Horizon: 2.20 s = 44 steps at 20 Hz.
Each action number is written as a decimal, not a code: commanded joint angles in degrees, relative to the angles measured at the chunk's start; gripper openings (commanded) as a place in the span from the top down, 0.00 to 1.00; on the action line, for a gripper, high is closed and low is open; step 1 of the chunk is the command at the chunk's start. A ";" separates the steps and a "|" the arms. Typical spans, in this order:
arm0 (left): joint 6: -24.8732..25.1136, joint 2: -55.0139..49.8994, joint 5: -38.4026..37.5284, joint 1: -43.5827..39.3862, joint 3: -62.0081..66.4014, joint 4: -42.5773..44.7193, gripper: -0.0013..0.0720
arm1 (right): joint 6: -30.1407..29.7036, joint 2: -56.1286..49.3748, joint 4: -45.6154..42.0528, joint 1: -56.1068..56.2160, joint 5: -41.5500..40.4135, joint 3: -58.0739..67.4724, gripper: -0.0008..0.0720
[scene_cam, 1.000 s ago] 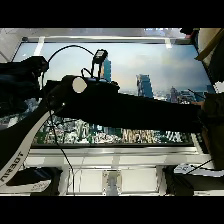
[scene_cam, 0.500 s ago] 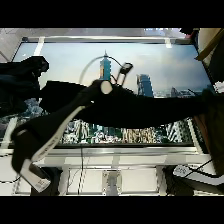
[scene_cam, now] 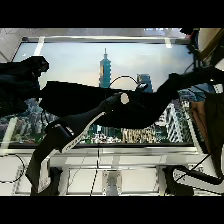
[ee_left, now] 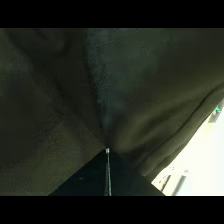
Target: Fold the clothes and pants, and hang the long-sleeved shirts on hangers.
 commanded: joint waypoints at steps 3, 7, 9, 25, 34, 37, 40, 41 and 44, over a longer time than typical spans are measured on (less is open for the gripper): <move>0.04 4.37 -10.62 8.94 0.37 1.75 0.96 | 5.35 -1.22 -3.23 10.25 -2.84 0.59 0.98; 0.04 14.91 -22.56 24.22 0.37 9.27 0.96 | 8.92 -6.01 -6.32 16.48 -5.29 0.59 0.98; 0.07 20.22 -25.92 32.02 0.37 10.27 0.96 | 9.70 -9.73 -6.23 20.52 -9.01 0.59 0.98; 1.79 33.05 -33.38 50.64 0.26 10.27 0.96 | 6.64 -27.30 -16.74 44.85 -27.10 18.03 0.59; 2.45 33.05 -34.93 50.69 0.26 10.27 0.96 | 10.19 -27.23 -13.60 20.98 -3.26 11.08 0.43; 2.45 33.05 -34.88 50.69 0.26 10.27 0.96 | 8.41 -27.36 -1.64 18.99 -12.33 3.52 0.36; 2.45 33.05 -34.91 50.69 0.26 10.27 0.96 | 4.87 -28.57 3.78 20.74 -17.42 -0.31 0.36; 2.45 33.05 -34.93 50.69 0.26 10.27 0.96 | 4.85 -29.27 4.15 21.51 -18.01 -0.39 0.35; 2.45 33.05 -34.93 50.69 0.26 10.27 0.96 | 4.90 -30.82 4.33 23.67 -20.06 -0.37 0.35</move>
